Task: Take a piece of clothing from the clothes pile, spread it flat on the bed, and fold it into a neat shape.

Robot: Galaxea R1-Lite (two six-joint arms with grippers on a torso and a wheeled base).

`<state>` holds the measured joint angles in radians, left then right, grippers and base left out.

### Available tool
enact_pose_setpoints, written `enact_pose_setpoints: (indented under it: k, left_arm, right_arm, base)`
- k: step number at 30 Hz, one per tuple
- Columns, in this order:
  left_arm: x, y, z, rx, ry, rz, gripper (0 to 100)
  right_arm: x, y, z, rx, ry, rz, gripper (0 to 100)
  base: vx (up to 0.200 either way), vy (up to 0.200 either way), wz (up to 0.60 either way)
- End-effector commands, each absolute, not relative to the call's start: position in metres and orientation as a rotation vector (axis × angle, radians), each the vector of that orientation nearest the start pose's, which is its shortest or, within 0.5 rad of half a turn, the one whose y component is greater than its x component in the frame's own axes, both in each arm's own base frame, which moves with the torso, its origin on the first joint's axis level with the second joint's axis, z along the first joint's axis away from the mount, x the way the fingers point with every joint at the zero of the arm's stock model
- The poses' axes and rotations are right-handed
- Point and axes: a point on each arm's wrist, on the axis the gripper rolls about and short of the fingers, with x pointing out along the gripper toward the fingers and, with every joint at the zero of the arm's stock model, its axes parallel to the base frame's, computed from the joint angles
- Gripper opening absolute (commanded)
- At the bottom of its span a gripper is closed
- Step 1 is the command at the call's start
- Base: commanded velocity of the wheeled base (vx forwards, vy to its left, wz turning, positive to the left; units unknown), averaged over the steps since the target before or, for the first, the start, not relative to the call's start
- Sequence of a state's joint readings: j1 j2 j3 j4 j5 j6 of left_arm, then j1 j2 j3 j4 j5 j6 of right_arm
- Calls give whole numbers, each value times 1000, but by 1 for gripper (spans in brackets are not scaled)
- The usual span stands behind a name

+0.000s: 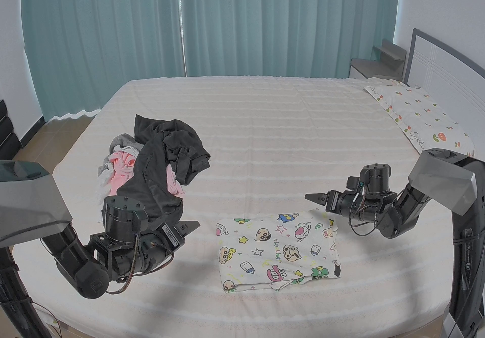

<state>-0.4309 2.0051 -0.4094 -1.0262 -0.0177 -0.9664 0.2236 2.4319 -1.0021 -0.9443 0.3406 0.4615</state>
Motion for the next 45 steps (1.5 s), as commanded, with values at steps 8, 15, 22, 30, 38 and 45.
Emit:
enact_pose_setpoints:
  k: [8,15,22,30,38,45]
  left_arm:
    - [258,-120,37,-805,724,-127,100]
    - [258,-120,37,-806,726,-126,100]
    - [258,-120,37,-804,726,-127,100]
    - [258,-120,37,-804,726,-127,100]
    - [258,-120,37,-805,727,-125,100]
    - [258,-119,37,-805,726,-124,100]
  right_arm:
    - [401,99,-33,470,670,413,100]
    - [396,100,-38,469,703,408,100]
    - [397,100,-39,470,705,409,100]
    - [399,104,-38,474,757,422,0]
    - [400,101,-38,476,748,408,0]
    - [408,89,-36,487,716,346,0]
  base:
    - [0,0,0]
    - [0,0,0]
    - [0,0,0]
    - [0,0,0]
    - [0,0,0]
    - [0,0,0]
